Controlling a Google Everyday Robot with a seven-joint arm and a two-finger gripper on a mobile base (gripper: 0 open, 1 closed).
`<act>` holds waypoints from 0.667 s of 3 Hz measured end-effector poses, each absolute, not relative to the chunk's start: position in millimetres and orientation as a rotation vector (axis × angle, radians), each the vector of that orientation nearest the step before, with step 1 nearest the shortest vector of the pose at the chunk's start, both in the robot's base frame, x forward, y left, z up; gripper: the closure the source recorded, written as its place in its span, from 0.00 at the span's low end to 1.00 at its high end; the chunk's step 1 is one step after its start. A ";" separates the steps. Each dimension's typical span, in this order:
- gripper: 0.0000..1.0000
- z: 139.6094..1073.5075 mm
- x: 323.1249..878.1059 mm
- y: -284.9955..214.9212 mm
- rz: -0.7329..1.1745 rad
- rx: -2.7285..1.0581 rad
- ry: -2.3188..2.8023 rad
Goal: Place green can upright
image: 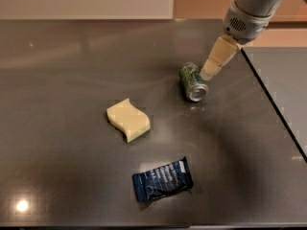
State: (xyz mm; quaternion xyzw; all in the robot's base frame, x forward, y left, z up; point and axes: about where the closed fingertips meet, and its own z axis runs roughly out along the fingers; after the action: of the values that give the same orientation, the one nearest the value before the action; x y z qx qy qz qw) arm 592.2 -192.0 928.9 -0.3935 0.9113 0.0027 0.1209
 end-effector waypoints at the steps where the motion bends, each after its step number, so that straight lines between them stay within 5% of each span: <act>1: 0.00 921.7 616.4 -166.6 0.000 -0.992 2.714; 2: 0.00 906.0 635.4 -145.1 -0.026 -0.833 2.781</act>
Offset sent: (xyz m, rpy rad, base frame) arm 0.0592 0.0709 -0.0390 -0.0134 0.0321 -0.3843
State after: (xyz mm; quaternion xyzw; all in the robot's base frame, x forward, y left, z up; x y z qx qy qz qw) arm 635.4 -145.1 906.0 -0.2850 0.9511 -0.0088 0.1190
